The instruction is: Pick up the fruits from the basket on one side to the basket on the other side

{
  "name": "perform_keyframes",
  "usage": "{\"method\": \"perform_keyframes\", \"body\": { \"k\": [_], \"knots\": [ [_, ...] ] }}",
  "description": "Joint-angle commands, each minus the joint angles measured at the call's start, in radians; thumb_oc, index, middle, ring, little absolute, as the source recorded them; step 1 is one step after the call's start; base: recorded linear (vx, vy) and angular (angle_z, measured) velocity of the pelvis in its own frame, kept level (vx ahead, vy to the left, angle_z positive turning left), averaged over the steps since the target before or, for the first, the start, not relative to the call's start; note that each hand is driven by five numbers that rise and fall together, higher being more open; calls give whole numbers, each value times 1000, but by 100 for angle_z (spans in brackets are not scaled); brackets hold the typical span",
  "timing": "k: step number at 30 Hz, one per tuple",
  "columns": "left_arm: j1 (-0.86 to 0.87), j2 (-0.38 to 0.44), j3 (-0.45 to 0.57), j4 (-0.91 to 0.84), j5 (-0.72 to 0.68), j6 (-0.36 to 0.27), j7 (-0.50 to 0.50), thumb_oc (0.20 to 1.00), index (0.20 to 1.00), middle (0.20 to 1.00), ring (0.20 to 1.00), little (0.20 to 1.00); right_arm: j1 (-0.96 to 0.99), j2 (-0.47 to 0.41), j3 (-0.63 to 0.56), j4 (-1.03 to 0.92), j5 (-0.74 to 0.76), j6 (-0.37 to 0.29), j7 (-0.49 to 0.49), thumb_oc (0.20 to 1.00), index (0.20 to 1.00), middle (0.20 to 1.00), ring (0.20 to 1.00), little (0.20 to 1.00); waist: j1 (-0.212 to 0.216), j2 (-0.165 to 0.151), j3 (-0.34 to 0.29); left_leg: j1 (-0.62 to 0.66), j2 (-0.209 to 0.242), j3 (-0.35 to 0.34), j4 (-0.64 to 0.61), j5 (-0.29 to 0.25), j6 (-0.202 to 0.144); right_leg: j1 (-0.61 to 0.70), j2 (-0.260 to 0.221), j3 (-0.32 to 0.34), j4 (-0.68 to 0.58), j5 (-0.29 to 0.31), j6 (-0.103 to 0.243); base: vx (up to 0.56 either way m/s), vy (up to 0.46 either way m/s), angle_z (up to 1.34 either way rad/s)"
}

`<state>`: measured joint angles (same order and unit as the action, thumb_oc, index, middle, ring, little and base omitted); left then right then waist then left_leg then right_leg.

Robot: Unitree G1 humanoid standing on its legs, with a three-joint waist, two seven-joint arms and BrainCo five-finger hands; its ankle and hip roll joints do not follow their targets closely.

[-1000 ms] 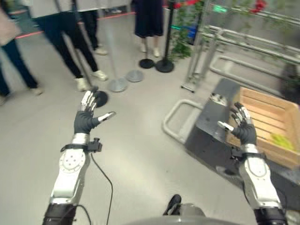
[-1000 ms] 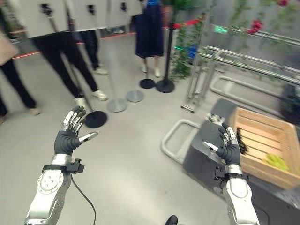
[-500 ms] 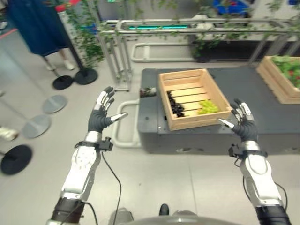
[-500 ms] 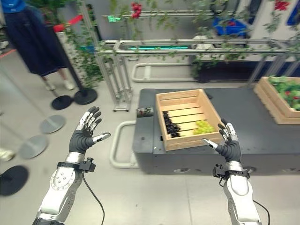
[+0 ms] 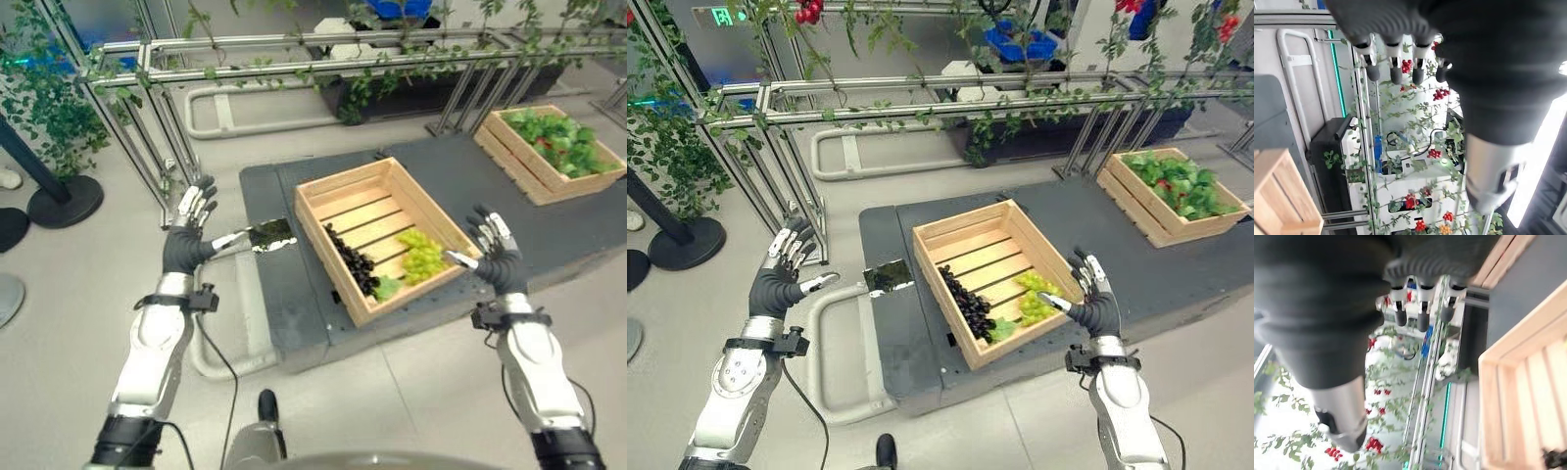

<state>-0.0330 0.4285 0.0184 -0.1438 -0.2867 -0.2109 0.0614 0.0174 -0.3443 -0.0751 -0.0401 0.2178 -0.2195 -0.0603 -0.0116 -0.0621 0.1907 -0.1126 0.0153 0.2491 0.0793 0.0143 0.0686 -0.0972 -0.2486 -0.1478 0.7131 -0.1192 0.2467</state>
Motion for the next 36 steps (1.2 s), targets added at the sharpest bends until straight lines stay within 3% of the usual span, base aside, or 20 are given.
{"method": "perform_keyframes", "body": {
  "k": [1,2,3,4,5,6,8,11,16,18,19,20,23,25,36],
  "knots": [
    [6,30,16,-90,55,-44,12,1000,1000,1000,1000,1000,-65,-28,-19,-12,-12,-36,-14,1000,1000,1000,1000,1000,-2,55,-7,55,43,19,-30,-18,-55,-42,-49,-177,-102,100,-49,176,97,4],
    [6,30,17,-90,55,-44,12,1000,1000,1000,1000,1000,-66,-28,-18,-12,-12,-36,-14,1000,1000,1000,1000,1000,-4,57,-7,54,46,17,-32,-13,-55,-40,-46,-182,-107,103,-53,391,71,-8],
    [16,28,23,-98,48,-46,7,1000,1000,1000,1000,1000,-60,-31,-20,-9,-10,-29,-8,1000,1000,1000,1000,1000,-15,62,-5,85,44,6,-40,-31,-71,-62,-52,-202,-236,53,-76,206,-33,-3],
    [17,28,23,-98,48,-46,7,1000,1000,1000,1000,1000,-60,-31,-19,-9,-10,-29,-8,1000,1000,1000,1000,1000,-15,64,-5,86,46,6,-41,-31,-73,-59,-49,-204,-240,54,-77,428,-154,-4],
    [19,22,24,-93,43,-46,5,1000,1000,1000,1000,1000,-49,-33,-35,-4,-1,-28,-16,1000,1000,1000,1000,1000,-39,50,-8,103,26,-16,-44,-48,-89,-76,10,-129,-491,60,-83,210,-129,4],
    [19,23,24,-93,43,-46,5,1000,1000,1000,1000,1000,-49,-32,-35,-5,0,-28,-16,1000,1000,1000,1000,1000,-38,52,-9,101,29,-15,-44,-44,-89,-71,15,-131,-508,73,-85,310,-173,15],
    [8,22,26,-82,56,-46,10,1000,1000,1000,1000,1000,-52,-32,-40,-17,-6,-31,-24,1000,1000,1000,1000,1000,-48,49,-10,129,37,-30,-67,-55,-108,-99,-3,-100,-665,145,-54,269,-152,37],
    [12,16,23,-76,65,-51,6,1000,1000,1000,1000,1000,-43,-38,-44,-27,-11,-29,-17,1000,1000,1000,1000,1000,-48,39,-19,150,31,-39,-58,-78,-116,-86,-4,-106,-656,157,-46,198,-154,57],
    [2,-5,3,-76,52,-47,0,1000,1000,1000,1000,1000,-31,-61,-66,-29,3,-34,-14,1000,1000,1000,1000,1000,-55,48,-35,136,66,-96,-22,-87,-154,-36,37,-121,-621,120,-78,114,-237,53],
    [-4,-7,-8,-75,37,-45,-12,1000,1000,1000,1000,1000,-20,-76,-81,-32,17,-40,-17,1000,1000,1000,1000,1000,-61,48,-33,89,90,-109,101,-105,-176,9,57,-151,-635,86,-107,124,-271,104],
    [-22,-9,-21,-76,25,-44,-15,1000,1000,1000,1000,1000,-17,-83,-90,-34,24,-43,-24,1000,1000,1000,1000,1000,-61,46,-22,48,97,-101,155,-79,-189,33,55,-171,-650,80,-116,-3,-198,94],
    [-46,-12,-37,-74,18,-38,-11,1000,1000,1000,1000,1000,-14,-91,-109,-38,19,-46,-44,1000,1000,1000,1000,1000,-73,53,-8,-5,148,-5,130,-30,-192,58,46,-229,-664,72,-113,-49,-98,79],
    [-45,-13,-44,-77,10,-35,-21,1000,1000,1000,1000,1000,-10,-93,-113,-47,15,-41,-48,1000,1000,1000,1000,1000,-79,61,-15,19,168,24,112,-23,-197,62,51,-251,-664,73,-118,26,-30,79],
    [-40,-17,-46,-71,13,-34,-18,1000,1000,1000,1000,1000,-10,-87,-103,-43,10,-38,-48,1000,1000,1000,1000,1000,-72,60,-22,36,147,-6,86,-43,-188,70,55,-243,-666,76,-115,105,12,14],
    [15,-28,-18,-69,10,-29,0,1000,1000,1000,1000,1000,0,-54,-67,-27,3,-24,-34,1000,1000,1000,1000,1000,-59,53,-64,125,136,59,-22,-33,-180,113,47,-234,-741,107,-101,63,22,-7]
  ]
}}
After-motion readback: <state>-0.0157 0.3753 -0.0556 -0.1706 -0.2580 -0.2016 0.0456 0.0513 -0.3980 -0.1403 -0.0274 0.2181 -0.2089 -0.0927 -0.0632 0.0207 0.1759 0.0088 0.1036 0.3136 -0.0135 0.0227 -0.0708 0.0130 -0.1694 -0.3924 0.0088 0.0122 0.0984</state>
